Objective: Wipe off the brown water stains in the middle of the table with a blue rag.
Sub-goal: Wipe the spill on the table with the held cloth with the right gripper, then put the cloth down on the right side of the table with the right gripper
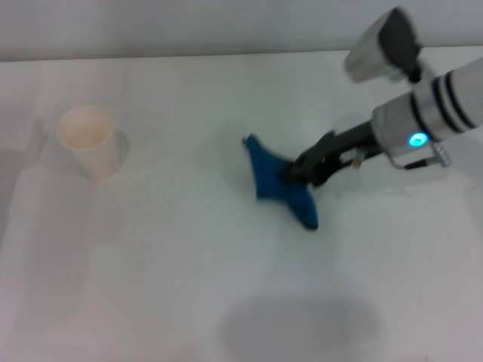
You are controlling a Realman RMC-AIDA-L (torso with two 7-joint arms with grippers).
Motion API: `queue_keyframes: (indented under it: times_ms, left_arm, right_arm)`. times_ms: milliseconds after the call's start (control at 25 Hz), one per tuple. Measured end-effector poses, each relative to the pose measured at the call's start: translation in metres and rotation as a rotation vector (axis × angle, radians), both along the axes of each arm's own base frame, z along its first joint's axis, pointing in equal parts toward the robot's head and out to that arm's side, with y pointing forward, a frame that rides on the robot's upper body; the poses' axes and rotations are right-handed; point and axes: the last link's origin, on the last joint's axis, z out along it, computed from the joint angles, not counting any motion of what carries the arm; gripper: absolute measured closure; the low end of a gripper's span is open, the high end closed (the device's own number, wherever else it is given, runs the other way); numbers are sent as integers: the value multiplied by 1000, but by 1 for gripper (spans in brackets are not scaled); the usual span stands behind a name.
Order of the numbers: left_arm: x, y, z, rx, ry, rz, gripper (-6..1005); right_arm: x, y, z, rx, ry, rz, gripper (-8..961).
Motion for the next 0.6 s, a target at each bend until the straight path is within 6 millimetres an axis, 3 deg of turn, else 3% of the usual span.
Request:
queue_keyframes:
  times_ms: [280, 600]
  left_arm:
    - [-2, -1, 1, 1, 6, 6, 121]
    - [-5, -1, 3, 10, 4, 24, 121]
  right_arm:
    - [21, 19, 24, 205, 24, -147, 880]
    - [25, 24, 26, 237, -43, -162, 880]
